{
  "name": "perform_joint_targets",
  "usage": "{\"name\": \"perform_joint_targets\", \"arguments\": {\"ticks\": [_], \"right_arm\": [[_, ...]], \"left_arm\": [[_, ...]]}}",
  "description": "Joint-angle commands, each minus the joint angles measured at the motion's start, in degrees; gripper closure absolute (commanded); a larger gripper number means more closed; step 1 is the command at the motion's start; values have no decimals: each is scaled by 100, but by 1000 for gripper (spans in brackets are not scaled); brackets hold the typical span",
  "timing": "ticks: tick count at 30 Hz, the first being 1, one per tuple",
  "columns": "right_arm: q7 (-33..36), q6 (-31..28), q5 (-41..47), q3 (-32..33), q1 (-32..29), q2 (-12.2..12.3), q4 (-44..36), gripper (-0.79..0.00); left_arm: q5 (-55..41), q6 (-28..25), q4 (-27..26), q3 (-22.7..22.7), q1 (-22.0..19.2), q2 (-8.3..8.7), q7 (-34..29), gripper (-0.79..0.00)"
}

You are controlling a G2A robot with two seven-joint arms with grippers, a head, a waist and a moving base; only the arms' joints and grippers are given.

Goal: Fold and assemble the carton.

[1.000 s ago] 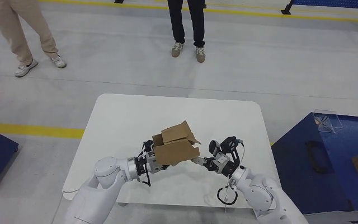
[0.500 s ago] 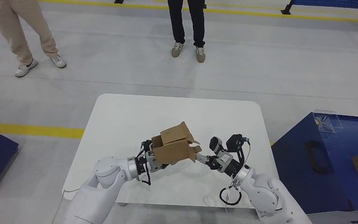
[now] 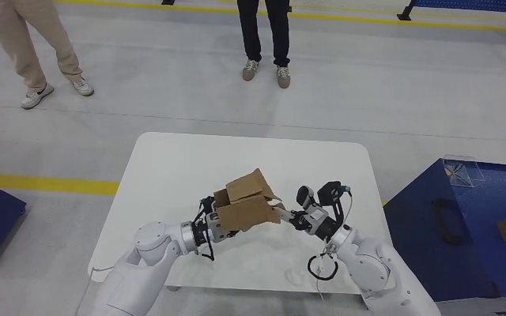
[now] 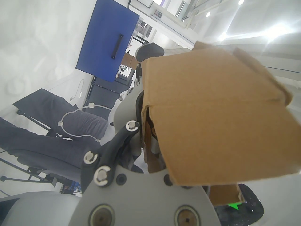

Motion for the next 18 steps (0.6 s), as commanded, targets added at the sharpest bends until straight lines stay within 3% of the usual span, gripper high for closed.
{"name": "perform_joint_targets", "arguments": {"ticks": [1,18], "right_arm": [[-4,58,-63,6,20,-4,57,-785],[-8,217,-217,-369,248,-104,308,-785]], "left_arm": [[31,-72,3,-24,12,14,-88,0],[465,-1000,-284,11,215,110,-980,0]]}}
